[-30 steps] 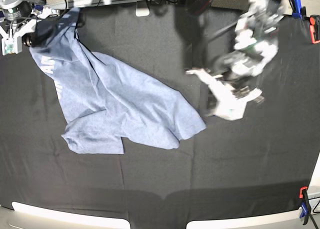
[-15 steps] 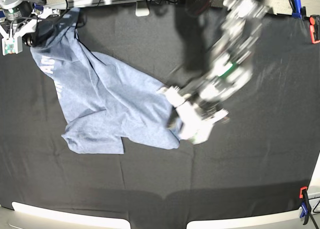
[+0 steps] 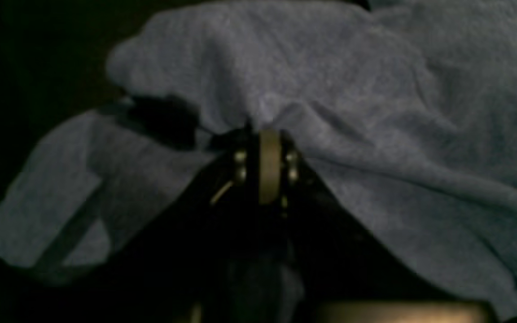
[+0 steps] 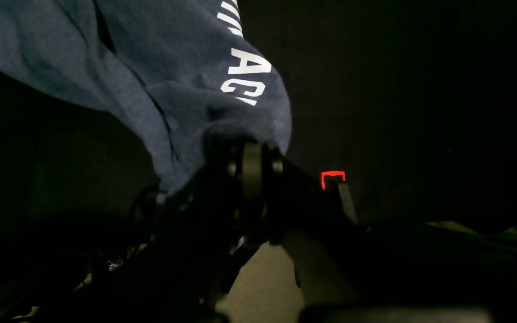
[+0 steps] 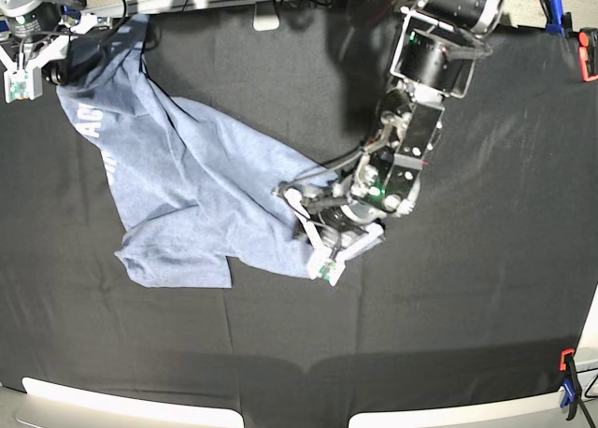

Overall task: Layout the t-shirt on the table in an organized manner, then fold the t-shirt properly
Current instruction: 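Grasp the loose shirt edge with the left gripper, then pull the grasped edge with the left gripper away from the right gripper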

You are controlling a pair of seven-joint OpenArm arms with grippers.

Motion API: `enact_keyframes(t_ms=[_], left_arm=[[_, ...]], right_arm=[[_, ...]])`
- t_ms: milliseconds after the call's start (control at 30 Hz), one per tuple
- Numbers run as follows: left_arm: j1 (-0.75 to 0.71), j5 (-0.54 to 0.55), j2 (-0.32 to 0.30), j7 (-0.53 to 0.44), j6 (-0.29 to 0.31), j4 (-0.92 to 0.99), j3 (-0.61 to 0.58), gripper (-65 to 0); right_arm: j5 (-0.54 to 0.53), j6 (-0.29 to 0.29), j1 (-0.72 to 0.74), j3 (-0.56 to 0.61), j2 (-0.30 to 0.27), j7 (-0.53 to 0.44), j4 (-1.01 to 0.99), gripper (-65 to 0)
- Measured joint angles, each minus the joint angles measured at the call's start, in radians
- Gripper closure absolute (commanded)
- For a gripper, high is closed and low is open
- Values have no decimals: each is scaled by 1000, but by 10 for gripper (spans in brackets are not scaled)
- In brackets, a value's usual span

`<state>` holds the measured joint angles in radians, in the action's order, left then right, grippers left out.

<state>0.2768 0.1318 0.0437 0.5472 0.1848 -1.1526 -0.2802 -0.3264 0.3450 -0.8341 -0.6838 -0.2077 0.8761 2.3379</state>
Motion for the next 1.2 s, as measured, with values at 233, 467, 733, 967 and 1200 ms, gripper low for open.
enact_keyframes(t_ms=[233, 467, 733, 967, 1200], left_arm=[[-95, 6, -46, 5, -2, -217, 1, 0], [-370, 70, -232, 5, 0, -653, 35, 0], [-684, 101, -261, 3, 3, -938, 267, 0], [-872, 130, -260, 7, 57, -1052, 367, 0], [-886, 126, -260, 121, 56, -1097, 387, 0]], right_arm=[[0, 0, 0, 0, 2, -13, 0, 0], [-1, 0, 0, 0, 2, -31, 0, 0], [-48, 24, 0, -1, -18, -31, 0, 0], [-72, 34, 0, -1, -33, -23, 0, 0], [-72, 42, 29, -1, -33, -20, 0, 0]])
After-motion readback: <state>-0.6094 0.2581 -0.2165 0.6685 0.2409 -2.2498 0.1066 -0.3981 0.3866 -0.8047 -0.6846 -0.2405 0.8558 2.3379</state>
